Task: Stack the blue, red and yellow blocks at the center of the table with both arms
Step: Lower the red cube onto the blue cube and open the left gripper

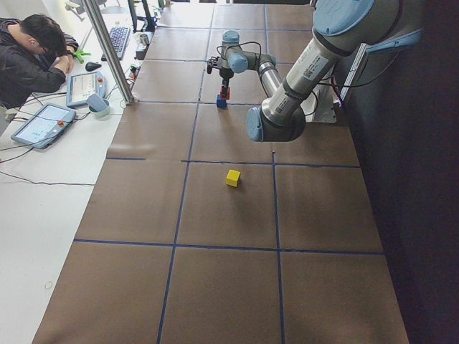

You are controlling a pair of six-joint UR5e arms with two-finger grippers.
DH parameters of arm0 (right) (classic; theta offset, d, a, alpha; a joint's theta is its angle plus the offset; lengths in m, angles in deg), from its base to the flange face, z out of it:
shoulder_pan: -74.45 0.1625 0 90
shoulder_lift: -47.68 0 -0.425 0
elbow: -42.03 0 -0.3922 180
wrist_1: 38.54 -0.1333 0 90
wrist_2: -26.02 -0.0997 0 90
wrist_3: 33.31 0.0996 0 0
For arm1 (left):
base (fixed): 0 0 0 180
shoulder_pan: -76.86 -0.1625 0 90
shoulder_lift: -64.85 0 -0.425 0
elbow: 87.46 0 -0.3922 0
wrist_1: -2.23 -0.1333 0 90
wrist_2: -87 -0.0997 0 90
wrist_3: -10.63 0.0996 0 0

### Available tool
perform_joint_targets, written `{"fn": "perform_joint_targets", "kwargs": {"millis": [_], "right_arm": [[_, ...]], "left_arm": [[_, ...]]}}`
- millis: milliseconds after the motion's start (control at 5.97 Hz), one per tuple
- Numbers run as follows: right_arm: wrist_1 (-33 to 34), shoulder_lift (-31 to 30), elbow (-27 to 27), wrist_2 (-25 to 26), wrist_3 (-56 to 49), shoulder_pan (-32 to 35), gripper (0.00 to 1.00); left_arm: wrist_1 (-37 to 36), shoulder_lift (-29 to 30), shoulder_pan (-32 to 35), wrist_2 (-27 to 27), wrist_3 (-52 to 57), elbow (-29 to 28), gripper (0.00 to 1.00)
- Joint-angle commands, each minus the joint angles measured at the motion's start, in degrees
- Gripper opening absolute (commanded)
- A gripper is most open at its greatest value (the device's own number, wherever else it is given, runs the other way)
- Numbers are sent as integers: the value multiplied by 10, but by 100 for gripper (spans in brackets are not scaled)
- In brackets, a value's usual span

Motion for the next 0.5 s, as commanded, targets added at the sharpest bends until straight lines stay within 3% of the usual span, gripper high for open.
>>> {"fn": "perform_joint_targets", "kwargs": {"millis": [0,335], "right_arm": [[0,0,0,0,0,0,100],[0,0,0,0,0,0,100]], "left_arm": [[16,1,3,-1,-1,-7,49],[23,2,8,-1,-1,-14,49]]}}
